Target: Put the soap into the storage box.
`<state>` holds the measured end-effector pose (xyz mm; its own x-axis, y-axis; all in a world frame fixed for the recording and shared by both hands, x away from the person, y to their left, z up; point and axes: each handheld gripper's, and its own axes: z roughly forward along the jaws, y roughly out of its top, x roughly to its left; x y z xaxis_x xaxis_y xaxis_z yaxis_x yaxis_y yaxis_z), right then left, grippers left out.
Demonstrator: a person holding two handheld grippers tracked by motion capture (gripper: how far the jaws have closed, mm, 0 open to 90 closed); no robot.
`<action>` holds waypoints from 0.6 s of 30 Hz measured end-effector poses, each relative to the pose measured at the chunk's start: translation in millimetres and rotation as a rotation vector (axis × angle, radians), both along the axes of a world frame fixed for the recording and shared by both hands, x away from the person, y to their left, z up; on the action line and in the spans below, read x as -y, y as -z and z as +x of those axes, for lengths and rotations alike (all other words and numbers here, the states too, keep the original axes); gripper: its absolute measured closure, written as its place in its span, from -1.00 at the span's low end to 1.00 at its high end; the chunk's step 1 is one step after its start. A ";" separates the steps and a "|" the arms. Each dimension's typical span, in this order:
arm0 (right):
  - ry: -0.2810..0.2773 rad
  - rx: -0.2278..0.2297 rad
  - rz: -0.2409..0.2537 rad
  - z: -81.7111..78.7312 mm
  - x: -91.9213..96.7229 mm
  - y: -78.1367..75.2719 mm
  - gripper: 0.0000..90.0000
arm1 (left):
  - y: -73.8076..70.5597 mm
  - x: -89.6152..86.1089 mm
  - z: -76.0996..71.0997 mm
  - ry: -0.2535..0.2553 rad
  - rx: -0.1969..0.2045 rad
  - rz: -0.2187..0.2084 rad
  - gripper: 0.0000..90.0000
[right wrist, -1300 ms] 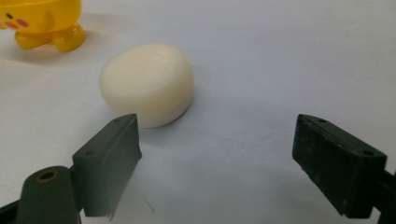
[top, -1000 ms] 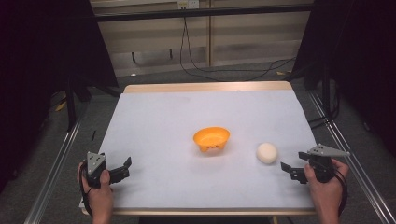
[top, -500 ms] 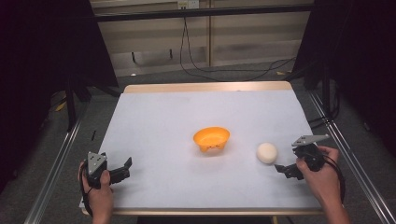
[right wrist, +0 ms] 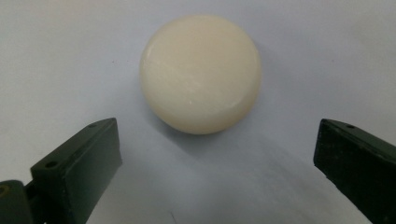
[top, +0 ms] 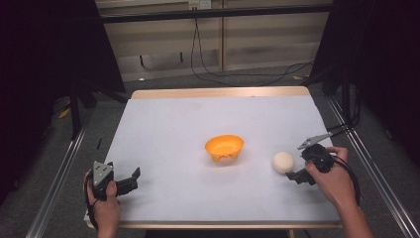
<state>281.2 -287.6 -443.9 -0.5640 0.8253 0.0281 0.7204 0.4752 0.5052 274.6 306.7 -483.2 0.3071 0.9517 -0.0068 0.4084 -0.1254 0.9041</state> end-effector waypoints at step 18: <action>0.022 -0.054 0.015 27.3 -25.3 2.1 -0.51 | -0.1 -1.1 0.7 0.009 -0.007 -0.007 -0.97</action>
